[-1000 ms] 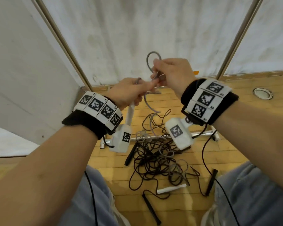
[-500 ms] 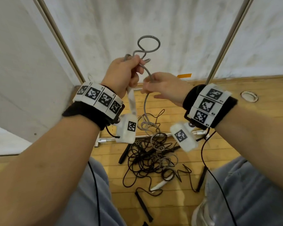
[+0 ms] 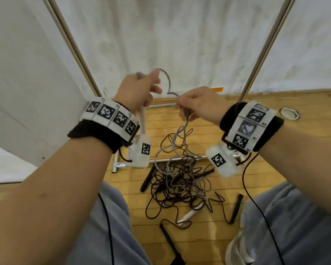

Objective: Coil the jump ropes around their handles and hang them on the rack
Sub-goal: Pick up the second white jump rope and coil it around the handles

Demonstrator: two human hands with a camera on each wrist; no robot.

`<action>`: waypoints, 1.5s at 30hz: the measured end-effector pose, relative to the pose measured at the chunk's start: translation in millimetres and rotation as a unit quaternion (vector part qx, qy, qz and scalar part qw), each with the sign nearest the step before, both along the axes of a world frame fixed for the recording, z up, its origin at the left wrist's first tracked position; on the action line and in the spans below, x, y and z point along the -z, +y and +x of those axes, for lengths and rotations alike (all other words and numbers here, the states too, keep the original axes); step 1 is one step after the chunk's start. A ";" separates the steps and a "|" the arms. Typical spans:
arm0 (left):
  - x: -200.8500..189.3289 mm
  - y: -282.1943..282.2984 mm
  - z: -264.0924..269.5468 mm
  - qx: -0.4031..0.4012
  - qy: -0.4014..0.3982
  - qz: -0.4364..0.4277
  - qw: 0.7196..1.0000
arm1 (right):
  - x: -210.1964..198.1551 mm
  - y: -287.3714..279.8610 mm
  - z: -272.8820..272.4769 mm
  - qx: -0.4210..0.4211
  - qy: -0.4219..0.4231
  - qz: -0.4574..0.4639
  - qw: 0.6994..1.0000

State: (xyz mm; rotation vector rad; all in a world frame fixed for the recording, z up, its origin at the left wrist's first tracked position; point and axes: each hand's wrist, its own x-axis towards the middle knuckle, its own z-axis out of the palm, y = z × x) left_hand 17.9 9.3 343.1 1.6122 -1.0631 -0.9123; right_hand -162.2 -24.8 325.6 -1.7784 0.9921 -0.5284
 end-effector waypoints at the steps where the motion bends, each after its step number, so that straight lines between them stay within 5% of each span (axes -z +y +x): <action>1: 2.3 2.9 -4.4 0.045 -0.012 0.018 0.999 | -4.8 -1.4 -0.8 0.022 -0.030 0.002 0.999; 4: 4.9 7.6 -17.7 0.150 0.001 0.022 0.988 | -16.8 -5.4 1.1 0.071 -0.093 -0.014 0.993; 8: 9.0 10.2 -32.2 0.211 -0.081 0.026 0.974 | -27.9 -7.6 7.5 0.104 -0.150 -0.030 0.983; 13: 14.4 7.5 -36.9 0.191 -0.154 -0.016 0.969 | -18.9 -6.3 10.6 0.135 -0.201 -0.015 0.970; 18: 16.6 0.0 -25.2 0.102 -0.092 -0.054 0.989 | 8.5 -10.3 0.2 0.033 0.032 -0.026 0.999; 22: 14.8 -6.0 -17.4 0.052 -0.036 -0.065 0.996 | 18.7 -3.4 0.8 -0.057 0.095 -0.054 0.992; 30: 15.8 -19.6 16.4 -0.138 -0.094 -0.062 0.984 | 27.3 -6.3 -2.3 -0.038 0.268 -0.286 0.919; 33: 17.9 -20.6 33.3 -0.191 -0.110 -0.035 0.975 | 22.5 -13.0 -11.0 0.021 0.221 -0.258 0.940; 37: 23.0 -19.8 36.8 -0.193 -0.071 0.002 0.979 | 15.1 -17.6 -16.3 0.073 0.026 0.050 0.996; 41: 26.9 -9.4 16.1 -0.054 -0.133 0.082 0.986 | 3.4 -12.5 -11.3 0.140 -0.156 0.156 0.965; 45: 25.8 5.5 -18.4 0.152 -0.016 0.080 0.985 | -7.0 -9.5 -7.9 0.159 -0.236 0.185 0.941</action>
